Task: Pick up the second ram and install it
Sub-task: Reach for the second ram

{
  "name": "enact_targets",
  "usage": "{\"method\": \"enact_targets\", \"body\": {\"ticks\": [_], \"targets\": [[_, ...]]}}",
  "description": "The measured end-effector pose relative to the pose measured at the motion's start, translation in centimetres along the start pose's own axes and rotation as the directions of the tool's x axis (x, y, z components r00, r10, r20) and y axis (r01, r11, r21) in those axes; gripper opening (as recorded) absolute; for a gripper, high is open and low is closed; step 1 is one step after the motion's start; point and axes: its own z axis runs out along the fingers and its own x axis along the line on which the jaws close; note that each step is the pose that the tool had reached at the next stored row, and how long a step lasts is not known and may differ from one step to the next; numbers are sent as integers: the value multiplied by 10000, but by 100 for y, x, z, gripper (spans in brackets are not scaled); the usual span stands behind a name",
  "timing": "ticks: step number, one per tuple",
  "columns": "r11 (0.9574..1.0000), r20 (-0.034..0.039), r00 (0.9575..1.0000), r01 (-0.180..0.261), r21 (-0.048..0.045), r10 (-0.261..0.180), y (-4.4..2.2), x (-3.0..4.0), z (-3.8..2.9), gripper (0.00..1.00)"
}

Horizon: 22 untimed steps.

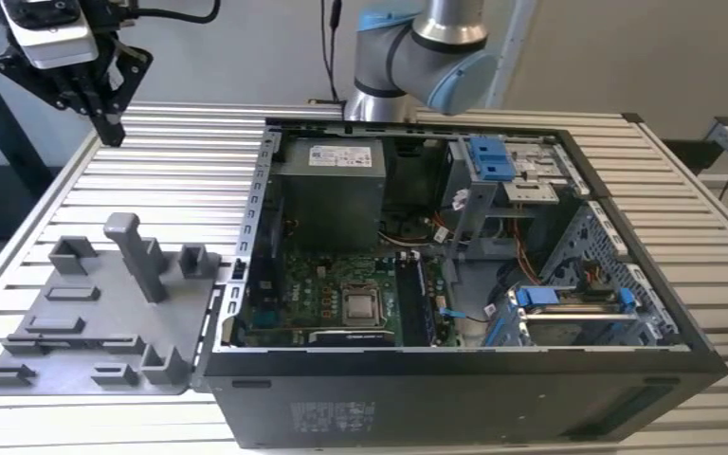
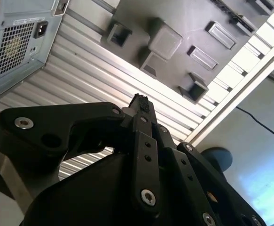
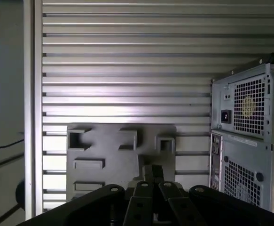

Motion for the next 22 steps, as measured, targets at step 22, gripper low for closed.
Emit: {"method": "enact_targets", "body": {"ticks": [22], "targets": [[10000, -4, 10000, 72, -1, -72, 28, 503, 5, 11]]}}
